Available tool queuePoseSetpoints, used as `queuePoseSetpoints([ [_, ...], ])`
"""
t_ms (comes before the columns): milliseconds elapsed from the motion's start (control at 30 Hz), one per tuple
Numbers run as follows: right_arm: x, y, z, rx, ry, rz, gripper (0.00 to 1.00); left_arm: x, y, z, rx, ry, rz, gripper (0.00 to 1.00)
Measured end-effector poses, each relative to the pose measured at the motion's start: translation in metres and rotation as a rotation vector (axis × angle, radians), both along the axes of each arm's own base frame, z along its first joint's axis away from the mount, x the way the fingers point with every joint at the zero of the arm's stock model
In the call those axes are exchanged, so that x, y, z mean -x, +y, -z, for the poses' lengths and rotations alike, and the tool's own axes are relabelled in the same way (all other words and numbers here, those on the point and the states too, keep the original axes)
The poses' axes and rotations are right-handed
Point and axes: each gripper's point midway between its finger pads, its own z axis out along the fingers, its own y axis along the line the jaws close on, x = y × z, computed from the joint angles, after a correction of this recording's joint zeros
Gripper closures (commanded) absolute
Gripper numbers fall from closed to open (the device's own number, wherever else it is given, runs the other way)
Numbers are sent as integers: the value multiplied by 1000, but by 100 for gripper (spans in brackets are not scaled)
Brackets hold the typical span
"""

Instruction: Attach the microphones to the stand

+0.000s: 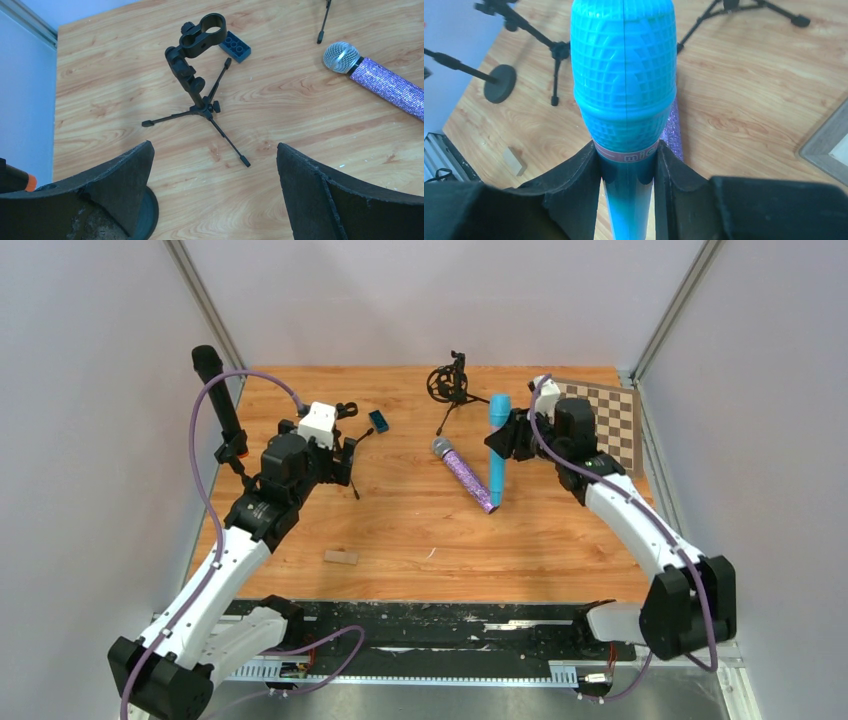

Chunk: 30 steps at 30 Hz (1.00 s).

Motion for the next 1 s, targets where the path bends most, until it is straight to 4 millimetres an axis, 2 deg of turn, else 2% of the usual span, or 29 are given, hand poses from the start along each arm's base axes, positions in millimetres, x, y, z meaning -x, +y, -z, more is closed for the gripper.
queuePoseSetpoints([
  [267, 38, -5, -44, -129, -282, -16, 100, 2, -2, 2, -20, -4, 27, 0],
  [367, 47, -8, -53, -157, -338, -12, 100, 3, -4, 4, -26, -1, 49, 0],
  [500, 54, -7, -57, -174, -379, -25, 100, 4, -9, 5, -35, -1, 83, 0],
  [767, 74, 11, -60, -213, -423, -189, 100, 5, -13, 5, -78, -10, 139, 0],
  [900, 82, 17, -63, -226, -436, -242, 100, 6, -20, 8, -113, 13, 198, 0],
  [1000, 86, 19, -62, -232, -436, -266, 100, 0, -28, 1, -135, 43, 246, 0],
])
